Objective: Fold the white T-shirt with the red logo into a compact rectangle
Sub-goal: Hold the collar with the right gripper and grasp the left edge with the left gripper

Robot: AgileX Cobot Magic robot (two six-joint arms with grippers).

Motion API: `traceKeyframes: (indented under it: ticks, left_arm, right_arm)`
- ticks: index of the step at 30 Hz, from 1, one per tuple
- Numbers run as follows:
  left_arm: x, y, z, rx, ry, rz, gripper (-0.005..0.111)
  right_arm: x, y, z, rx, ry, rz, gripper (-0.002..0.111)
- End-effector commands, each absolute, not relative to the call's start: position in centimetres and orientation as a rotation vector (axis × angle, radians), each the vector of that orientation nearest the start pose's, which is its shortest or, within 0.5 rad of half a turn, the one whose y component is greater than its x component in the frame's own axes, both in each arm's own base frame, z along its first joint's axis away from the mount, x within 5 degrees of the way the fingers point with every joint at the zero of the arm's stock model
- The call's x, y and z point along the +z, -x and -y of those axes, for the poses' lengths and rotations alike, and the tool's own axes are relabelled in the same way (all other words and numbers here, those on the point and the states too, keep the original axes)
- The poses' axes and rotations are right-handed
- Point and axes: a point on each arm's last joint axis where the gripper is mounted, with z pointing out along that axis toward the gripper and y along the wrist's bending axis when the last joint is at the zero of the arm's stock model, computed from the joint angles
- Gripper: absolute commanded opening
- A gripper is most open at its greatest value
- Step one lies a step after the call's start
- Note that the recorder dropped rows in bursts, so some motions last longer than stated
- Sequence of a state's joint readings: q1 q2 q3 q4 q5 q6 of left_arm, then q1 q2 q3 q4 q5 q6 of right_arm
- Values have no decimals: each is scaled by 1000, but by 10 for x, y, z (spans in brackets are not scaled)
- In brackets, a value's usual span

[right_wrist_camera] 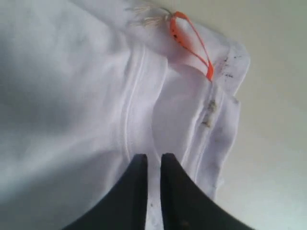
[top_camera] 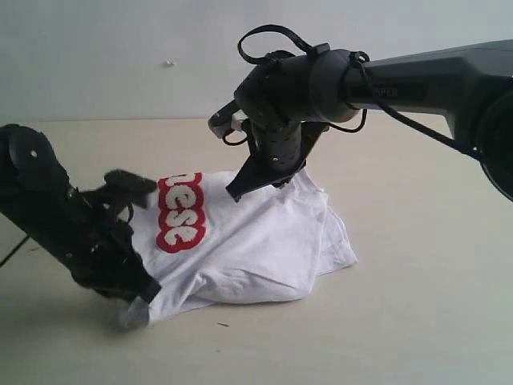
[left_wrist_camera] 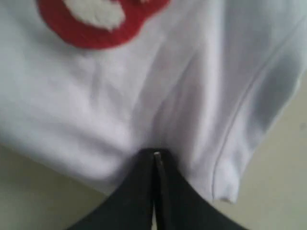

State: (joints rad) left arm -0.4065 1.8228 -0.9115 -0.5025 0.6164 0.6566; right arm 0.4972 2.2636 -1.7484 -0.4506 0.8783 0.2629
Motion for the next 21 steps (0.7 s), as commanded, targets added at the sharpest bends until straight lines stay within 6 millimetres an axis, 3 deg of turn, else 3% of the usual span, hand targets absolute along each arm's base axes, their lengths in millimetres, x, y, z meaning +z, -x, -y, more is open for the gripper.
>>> traceKeyframes:
  ticks: [1,8,13,16,19,21]
  left_arm:
    - [117,-260,145,-478,-1220,-2959,0]
    - [123,-261,139,-370,-1195,-2988,0]
    - [153,-272,143,-351,-1095,-2806,0]
    - [171,-273,146,-402,-1004,-2732,0]
    - [172,-263,154,-514,-1096,-2703,0]
    - [162,-254,160,-543,-1192,-2696,0]
  right_arm:
    - [157,-433,-199,-324,640,-2635,0]
    - [156,-431,-199,-330,641,-2656,0]
    - [151,-433,-208,-109,670,-2654,0]
    - [136,-440,-206,14,655,-2658,0]
    - [120,-449,-195,12,616,-2666,0]
    - [112,-454,-185,18,546,-2681,0]
